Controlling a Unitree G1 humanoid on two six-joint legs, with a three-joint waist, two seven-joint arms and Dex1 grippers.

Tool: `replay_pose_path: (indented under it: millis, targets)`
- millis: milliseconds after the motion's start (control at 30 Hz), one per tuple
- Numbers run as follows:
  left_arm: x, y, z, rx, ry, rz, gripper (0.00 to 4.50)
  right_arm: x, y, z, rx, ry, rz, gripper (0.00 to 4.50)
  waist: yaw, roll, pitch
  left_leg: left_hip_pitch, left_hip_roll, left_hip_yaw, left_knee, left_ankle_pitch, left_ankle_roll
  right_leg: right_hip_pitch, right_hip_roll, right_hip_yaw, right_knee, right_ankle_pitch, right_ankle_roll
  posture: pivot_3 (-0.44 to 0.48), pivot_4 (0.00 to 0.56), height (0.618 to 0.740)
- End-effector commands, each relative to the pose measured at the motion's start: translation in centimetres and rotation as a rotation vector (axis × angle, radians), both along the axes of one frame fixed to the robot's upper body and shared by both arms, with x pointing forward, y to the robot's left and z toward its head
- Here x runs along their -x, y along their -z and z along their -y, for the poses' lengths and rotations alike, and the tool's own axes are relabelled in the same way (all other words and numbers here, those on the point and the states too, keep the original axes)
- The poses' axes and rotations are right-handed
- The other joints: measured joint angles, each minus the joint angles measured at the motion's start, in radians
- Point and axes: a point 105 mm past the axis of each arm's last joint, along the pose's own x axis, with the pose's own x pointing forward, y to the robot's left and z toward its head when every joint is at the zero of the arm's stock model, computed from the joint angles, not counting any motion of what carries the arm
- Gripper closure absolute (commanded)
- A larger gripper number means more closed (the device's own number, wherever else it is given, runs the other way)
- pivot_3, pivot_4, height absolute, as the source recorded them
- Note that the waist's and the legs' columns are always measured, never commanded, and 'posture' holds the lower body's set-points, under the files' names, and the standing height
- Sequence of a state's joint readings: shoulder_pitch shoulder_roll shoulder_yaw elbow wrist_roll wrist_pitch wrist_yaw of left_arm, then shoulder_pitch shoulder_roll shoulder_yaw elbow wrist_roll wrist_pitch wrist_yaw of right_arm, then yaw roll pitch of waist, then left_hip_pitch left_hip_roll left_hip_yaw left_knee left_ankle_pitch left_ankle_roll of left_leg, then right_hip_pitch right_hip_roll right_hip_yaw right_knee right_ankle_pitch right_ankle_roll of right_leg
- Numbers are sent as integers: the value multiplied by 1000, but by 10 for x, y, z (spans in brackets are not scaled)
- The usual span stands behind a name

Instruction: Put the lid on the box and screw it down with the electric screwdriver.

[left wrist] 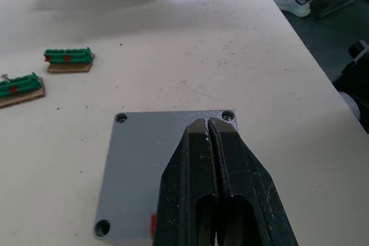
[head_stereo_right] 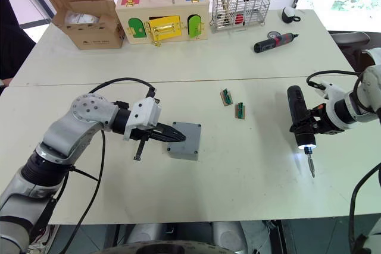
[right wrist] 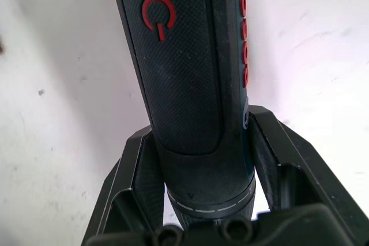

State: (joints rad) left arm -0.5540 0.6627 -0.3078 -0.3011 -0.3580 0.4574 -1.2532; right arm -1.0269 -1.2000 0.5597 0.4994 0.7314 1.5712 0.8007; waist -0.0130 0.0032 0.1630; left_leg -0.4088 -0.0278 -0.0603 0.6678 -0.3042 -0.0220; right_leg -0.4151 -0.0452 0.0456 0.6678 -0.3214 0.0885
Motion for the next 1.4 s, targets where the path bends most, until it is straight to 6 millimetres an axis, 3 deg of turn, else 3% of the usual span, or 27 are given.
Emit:
replay_pose_path:
  millis: [33, 167, 233, 433, 633, 1033, 1233, 1300, 1400]
  targets:
    - [3, -4, 1, 8, -6, 27, 4500, -6, -9, 1, -13, -20, 36, 2765, 2, 0, 0, 0, 0, 0, 0, 0, 0, 0, 0, 0, 0, 0, 0, 0, 150, 740]
    - [4, 0, -1, 1, -24, 17, 4500, -8, -7, -2, -28, -49, 26, 2765, 3, 0, 0, 0, 0, 0, 0, 0, 0, 0, 0, 0, 0, 0, 0, 0, 150, 740]
    - [2, 2, -2, 4, -39, 10, 4500, -9, -3, -4, -24, -70, 22, 1733, 3, 0, 0, 0, 0, 0, 0, 0, 0, 0, 0, 0, 0, 0, 0, 0, 150, 740]
    - [-4, 5, -3, 7, -71, 12, 4500, -14, 3, -2, 7, -106, 41, 13, 2, 0, 0, 0, 0, 0, 2, 0, 0, 0, 0, 0, 2, 0, 0, 0, 150, 740]
    - [-6, 5, -5, 10, -85, 9, 4500, -15, 5, 1, 11, -109, 60, 13, 3, 0, 0, 0, 0, 0, 3, 0, 0, 0, 0, 0, 2, 0, 0, 0, 150, 740]
    - [-18, 13, -7, -13, -107, 16, 4500, -25, -13, -14, -28, -183, 198, 13, 3, 0, 0, 0, -1, 0, 10, 0, 0, 0, 0, 0, 10, 0, 0, 0, 150, 740]
    - [-35, -1, -19, 48, -196, -10, 4500, -36, -53, -14, 128, -394, 414, 13, 3, 0, 0, 0, -1, 0, 13, 0, 1, 0, 0, 0, 13, 0, 0, 0, 150, 740]
    - [-43, -9, -28, 93, -260, -36, 4500, -36, -72, -26, 155, -525, 521, 13, 3, 0, 0, 0, -1, 0, 13, -1, 1, -1, 0, -1, 14, 0, 0, 0, 150, 740]
    - [-48, -10, -35, 108, -309, -57, 4500, -28, -81, -41, 132, -634, 583, 13, 1, 0, 0, -1, -1, 0, 13, -1, 1, -2, 0, -1, 15, 0, 0, 0, 150, 740]
